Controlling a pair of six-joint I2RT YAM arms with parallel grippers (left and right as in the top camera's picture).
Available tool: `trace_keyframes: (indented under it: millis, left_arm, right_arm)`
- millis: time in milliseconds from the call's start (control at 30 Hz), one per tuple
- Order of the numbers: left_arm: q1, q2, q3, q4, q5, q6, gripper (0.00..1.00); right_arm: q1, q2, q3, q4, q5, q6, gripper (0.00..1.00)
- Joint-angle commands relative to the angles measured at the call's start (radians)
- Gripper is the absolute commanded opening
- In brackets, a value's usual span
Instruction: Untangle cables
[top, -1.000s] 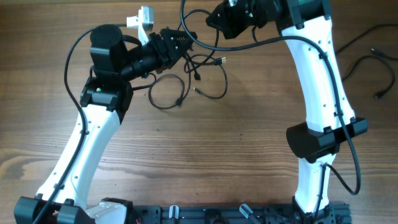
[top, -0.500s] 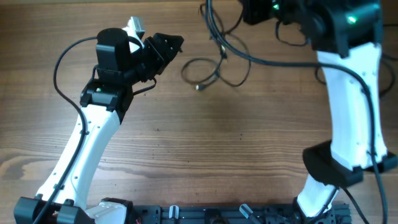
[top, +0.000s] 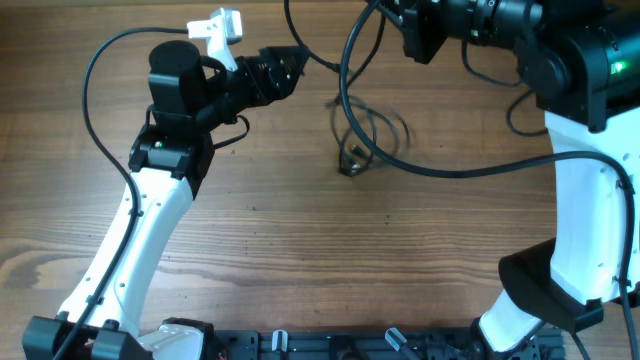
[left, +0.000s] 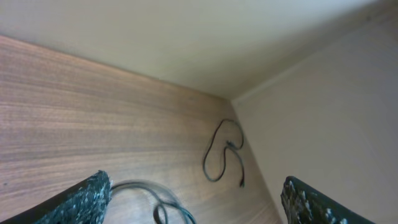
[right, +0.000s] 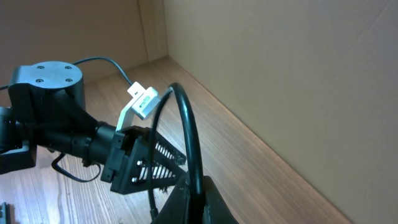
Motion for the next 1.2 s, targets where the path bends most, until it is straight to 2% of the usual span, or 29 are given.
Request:
trace_keyframes:
  millis: [0, 200, 333, 567, 767, 900, 1167]
  left_arm:
    - [0.001, 0.041, 0.009, -0.034, 0.028, 0.075, 0.88]
    - [-0.019, 0.185, 0.009, -0.127, 0.029, 0.068, 0.82]
    - [-0.019, 0.211, 0.009, -0.182, 0.028, 0.07, 0.82]
    - [-0.018, 0.211, 0.009, -0.201, 0.028, 0.079, 0.84]
    - [-0.018, 0.211, 0.009, -0.209, 0.028, 0.079, 0.84]
    - [-0.018, 0.211, 0.009, -0.209, 0.028, 0.079, 0.84]
    - [-0.018, 0.211, 0.009, -0.209, 0.027, 0.079, 0.84]
  right_arm:
    - [-0.001, -0.008, 0.003, 0.026, -0.001, 0.093, 0.04]
    - [-0.05, -0.02, 0.003, 0.152, 0.05, 0.444, 0.04]
    - [-0.104, -0.02, 0.003, 0.227, 0.093, 0.558, 0.04]
    - [-0.287, -0.023, 0.003, 0.186, 0.313, 0.569, 0.04]
    - [-0.579, -0.04, 0.003, 0.073, 0.332, 0.607, 0.04]
    - [-0.763, -0.031, -0.009, -0.008, 0.526, 0.614, 0.04]
    - [-0.986, 0.095, -0.037, 0.033, 0.537, 0.594, 0.04]
